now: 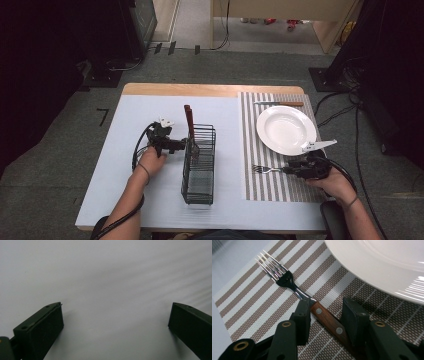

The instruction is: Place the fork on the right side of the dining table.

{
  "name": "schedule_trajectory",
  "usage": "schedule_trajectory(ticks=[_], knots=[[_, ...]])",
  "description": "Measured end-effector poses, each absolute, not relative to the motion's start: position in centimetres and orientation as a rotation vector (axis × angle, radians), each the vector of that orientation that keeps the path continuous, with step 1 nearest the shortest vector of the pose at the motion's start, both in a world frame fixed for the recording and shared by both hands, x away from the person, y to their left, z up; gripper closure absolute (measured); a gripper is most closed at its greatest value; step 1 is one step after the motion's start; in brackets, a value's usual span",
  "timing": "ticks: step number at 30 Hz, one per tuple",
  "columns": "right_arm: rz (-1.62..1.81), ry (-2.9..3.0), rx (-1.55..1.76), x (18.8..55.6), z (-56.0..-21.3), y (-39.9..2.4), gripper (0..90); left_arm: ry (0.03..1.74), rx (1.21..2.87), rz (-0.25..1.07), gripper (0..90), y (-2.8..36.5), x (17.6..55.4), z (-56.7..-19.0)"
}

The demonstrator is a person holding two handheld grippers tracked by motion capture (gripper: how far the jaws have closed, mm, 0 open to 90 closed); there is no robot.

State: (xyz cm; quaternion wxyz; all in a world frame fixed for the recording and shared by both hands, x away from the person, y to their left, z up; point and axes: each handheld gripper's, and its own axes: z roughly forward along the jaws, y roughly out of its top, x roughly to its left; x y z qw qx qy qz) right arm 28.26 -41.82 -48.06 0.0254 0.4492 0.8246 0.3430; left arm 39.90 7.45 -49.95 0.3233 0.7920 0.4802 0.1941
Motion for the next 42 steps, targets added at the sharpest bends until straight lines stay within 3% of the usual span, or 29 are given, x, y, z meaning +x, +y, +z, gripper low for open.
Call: schedule_trajectory(ticks=[29,42], knots=[[1.082,2.558,1.333,27.6,-48.0,-45.0,70.4,1.26,2.078,0.509,0.0,7.5,39.9,-50.0],[1.209,2.466,1.353,27.8,-46.9,-45.1,66.3,1.26,2.079,0.51,0.0,7.5,39.9,-49.9]])
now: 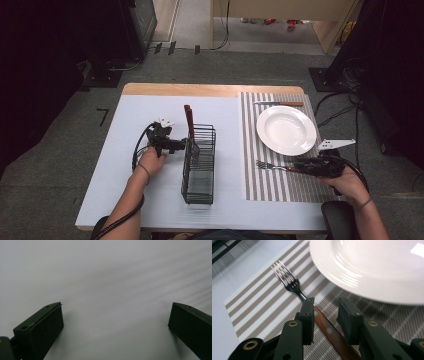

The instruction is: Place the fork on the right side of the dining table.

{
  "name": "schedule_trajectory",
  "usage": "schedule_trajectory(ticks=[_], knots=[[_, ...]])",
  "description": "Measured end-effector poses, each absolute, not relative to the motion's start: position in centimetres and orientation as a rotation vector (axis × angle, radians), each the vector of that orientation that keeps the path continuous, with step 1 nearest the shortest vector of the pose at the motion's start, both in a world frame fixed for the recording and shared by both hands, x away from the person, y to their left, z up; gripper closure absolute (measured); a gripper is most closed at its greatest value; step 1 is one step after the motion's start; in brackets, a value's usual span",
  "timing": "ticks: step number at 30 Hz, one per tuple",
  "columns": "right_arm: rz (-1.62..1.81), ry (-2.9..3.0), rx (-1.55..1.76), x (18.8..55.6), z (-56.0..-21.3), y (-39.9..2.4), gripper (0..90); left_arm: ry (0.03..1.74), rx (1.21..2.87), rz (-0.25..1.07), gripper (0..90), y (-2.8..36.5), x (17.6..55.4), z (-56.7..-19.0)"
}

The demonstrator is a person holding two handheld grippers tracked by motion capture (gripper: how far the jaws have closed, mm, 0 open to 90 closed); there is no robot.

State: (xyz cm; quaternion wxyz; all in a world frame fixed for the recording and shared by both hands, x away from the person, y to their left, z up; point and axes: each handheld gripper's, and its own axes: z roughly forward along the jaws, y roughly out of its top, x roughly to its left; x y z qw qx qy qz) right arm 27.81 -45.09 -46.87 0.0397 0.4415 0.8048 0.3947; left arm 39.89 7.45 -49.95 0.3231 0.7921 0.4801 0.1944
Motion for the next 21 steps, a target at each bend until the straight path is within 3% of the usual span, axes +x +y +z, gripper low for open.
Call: schedule_trajectory(ticks=[10,21], knots=[[1.205,2.544,1.209,29.5,-45.9,-37.9,75.2,1.26,2.078,0.51,0.0,7.5,39.9,-50.0],[1.136,2.577,1.187,32.1,-46.5,-33.3,83.2,1.26,2.078,0.509,0.0,7.5,39.9,-49.9]])
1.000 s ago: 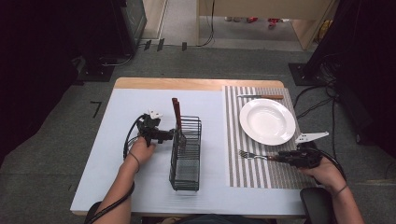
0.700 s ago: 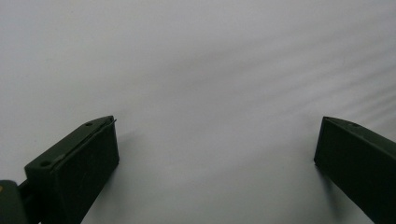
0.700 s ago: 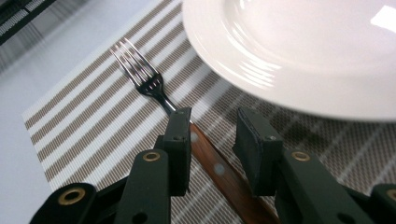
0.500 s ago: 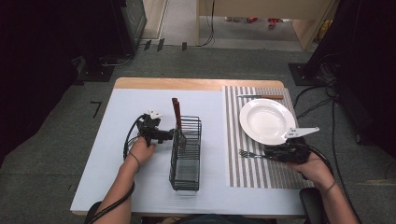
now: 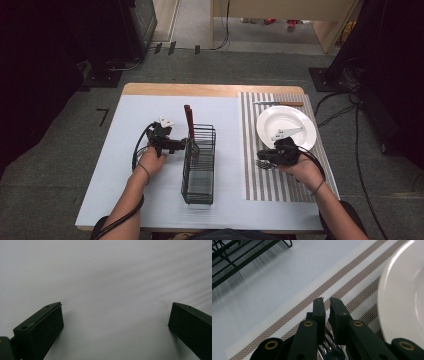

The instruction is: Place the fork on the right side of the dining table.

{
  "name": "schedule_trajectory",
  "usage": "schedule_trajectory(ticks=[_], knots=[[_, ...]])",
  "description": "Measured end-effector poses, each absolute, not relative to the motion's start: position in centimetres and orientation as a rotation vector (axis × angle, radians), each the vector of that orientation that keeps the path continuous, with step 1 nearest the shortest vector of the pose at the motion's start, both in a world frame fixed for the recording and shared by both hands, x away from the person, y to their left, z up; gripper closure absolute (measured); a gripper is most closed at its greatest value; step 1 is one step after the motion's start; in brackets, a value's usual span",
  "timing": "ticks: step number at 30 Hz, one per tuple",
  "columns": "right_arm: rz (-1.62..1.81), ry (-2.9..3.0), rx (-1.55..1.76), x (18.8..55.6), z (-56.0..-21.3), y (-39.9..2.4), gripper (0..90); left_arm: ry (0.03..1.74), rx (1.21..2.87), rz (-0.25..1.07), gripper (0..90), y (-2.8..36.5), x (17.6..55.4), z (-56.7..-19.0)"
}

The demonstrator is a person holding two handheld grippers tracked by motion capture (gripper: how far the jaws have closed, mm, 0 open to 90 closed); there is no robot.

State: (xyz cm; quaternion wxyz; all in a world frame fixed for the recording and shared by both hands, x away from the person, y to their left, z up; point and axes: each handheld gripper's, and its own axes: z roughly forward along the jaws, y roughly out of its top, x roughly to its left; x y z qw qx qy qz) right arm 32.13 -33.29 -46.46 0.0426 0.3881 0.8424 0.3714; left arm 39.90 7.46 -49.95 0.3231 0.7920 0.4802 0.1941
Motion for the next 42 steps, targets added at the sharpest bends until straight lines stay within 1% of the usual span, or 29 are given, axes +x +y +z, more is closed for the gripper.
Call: schedule_trajectory(ticks=[7,15,18,20,22,23,24,26,28,29,30,32,33,36,37,38,42], knots=[[1.077,2.594,1.133,32.6,-46.8,-31.8,83.6,1.26,2.078,0.51,0.0,7.5,39.9,-50.0],[1.081,2.678,1.144,31.7,-47.0,-31.9,83.2,1.261,2.079,0.509,0.0,7.5,39.9,-49.9],[1.104,2.681,1.153,31.4,-46.9,-32.0,81.1,1.26,2.078,0.51,0.0,7.5,39.9,-50.0],[1.157,2.638,1.156,31.5,-46.3,-32.0,78.0,1.26,2.078,0.51,0.0,7.5,39.9,-50.0],[1.219,2.584,1.163,32.0,-45.8,-31.5,70.3,1.261,2.078,0.51,0.0,7.5,39.9,-50.0],[1.249,2.558,1.18,32.3,-45.6,-31.1,70.0,1.261,2.079,0.509,0.0,7.5,39.9,-49.9],[1.272,2.541,1.186,32.6,-45.4,-30.6,66.5,1.26,2.078,0.51,0.0,7.5,39.9,-50.0],[1.286,2.515,1.18,33.1,-45.4,-29.2,54.8,1.261,2.079,0.509,0.0,7.5,39.9,-49.9],[1.283,2.48,1.179,33.6,-45.6,-27.5,45.6,1.26,2.078,0.509,0.0,7.5,39.9,-49.9],[1.283,2.464,1.184,33.8,-45.7,-26.7,42.1,1.26,2.078,0.509,0.0,7.5,39.9,-50.0],[1.283,2.464,1.184,33.8,-45.7,-26.7,42.1,1.26,2.078,0.509,0.0,7.5,39.9,-50.0],[1.248,2.435,1.182,34.2,-46.5,-24.5,32.8,1.26,2.079,0.509,0.0,7.5,39.9,-49.9],[1.225,2.432,1.185,34.3,-46.8,-23.9,29.8,1.26,2.077,0.51,0.0,7.5,39.9,-50.0],[1.183,2.438,1.186,34.3,-47.7,-22.4,23.4,1.26,2.078,0.509,0.0,7.5,39.9,-50.0],[1.183,2.438,1.186,34.3,-47.7,-22.4,23.4,1.26,2.078,0.509,0.0,7.5,39.9,-50.0],[1.147,2.431,1.184,34.2,-48.2,-21.8,20.2,1.26,2.078,0.509,0.0,7.5,39.9,-50.0],[1.108,2.391,1.236,34.2,-48.8,-21.4,16.9,1.26,2.078,0.509,0.0,7.5,39.9,-49.9]])
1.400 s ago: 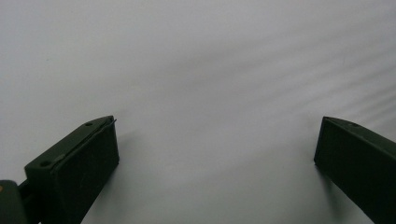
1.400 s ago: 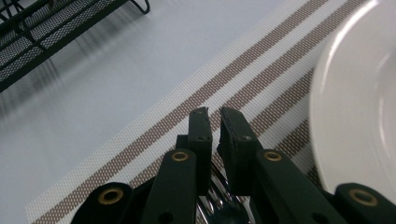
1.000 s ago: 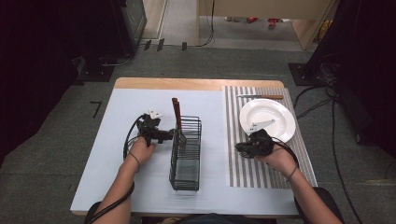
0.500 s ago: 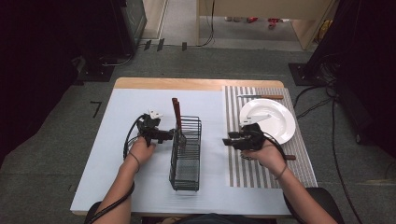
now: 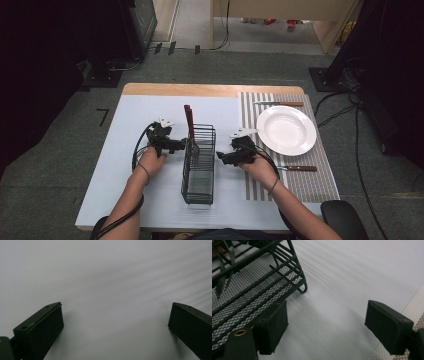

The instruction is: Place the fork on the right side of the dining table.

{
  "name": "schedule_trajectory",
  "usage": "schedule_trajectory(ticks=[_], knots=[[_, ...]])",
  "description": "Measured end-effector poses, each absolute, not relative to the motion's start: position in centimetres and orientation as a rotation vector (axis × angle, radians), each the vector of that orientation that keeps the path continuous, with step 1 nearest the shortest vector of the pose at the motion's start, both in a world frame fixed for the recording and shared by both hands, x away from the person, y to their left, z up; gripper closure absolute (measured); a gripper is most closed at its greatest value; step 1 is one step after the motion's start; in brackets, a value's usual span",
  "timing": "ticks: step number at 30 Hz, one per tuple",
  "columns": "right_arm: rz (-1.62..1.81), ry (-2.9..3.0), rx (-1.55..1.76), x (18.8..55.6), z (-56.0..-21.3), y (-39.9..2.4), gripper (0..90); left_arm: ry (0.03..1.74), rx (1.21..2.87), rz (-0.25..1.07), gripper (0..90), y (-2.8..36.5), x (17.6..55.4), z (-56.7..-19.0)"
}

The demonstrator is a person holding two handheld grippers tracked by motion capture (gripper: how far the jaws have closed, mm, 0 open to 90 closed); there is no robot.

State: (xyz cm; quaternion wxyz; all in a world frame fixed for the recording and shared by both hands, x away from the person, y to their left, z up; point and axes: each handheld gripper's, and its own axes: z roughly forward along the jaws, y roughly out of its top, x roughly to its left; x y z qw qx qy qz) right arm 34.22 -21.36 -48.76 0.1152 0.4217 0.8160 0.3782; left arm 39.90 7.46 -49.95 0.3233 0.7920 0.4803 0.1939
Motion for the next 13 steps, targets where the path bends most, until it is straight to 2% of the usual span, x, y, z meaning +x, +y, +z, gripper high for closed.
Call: schedule_trajectory(ticks=[13], knots=[[1.074,2.412,1.234,34.06,-49.28,-21.59,15.3,1.26,2.078,0.509,0.0,7.46,39.9,-49.95]])
